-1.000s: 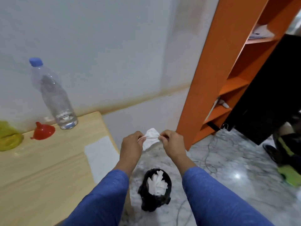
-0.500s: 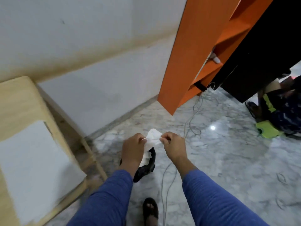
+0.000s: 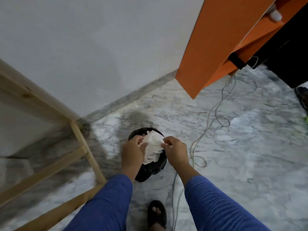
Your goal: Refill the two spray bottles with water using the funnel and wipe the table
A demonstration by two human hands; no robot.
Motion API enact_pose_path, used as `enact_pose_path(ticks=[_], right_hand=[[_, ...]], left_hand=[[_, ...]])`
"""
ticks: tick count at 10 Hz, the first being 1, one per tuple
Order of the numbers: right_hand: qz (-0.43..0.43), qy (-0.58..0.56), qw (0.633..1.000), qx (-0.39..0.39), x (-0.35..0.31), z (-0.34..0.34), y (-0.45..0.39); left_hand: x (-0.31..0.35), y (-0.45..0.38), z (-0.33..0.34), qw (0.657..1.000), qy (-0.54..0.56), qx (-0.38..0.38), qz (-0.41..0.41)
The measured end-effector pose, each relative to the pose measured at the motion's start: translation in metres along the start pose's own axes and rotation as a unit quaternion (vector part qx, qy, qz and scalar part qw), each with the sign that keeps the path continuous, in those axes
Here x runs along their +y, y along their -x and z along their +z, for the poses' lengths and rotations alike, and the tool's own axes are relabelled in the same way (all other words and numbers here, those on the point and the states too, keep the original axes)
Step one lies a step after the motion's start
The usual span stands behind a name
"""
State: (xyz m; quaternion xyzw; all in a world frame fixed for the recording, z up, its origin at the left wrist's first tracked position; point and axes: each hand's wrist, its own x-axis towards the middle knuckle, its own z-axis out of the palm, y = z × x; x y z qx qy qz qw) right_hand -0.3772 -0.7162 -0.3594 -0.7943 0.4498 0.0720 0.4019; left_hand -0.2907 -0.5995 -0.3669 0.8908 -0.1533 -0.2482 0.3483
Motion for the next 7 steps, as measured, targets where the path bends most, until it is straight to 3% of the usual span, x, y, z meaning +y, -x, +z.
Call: enact_pose_path(ticks=[2,4,7], right_hand=[[0.005,0.075,0.995,-0.062,0.007,0.015,-0.017],[0.011,0.177,0.967,-0.180,-0.020,-0.010,-0.008],[-0.065,0.288,0.932,-0.208,-0.070,-0.076,0.050]], left_hand=[[-0.018,-0.013,0.011,0.993,-0.085,-0.078,-0.033],[0.013,-0.004,-0.009,0.976,-0.170,-0.135,-0.033],[0.090,0.052,-0.082,0.970,-0.185,-0.156,-0.038]])
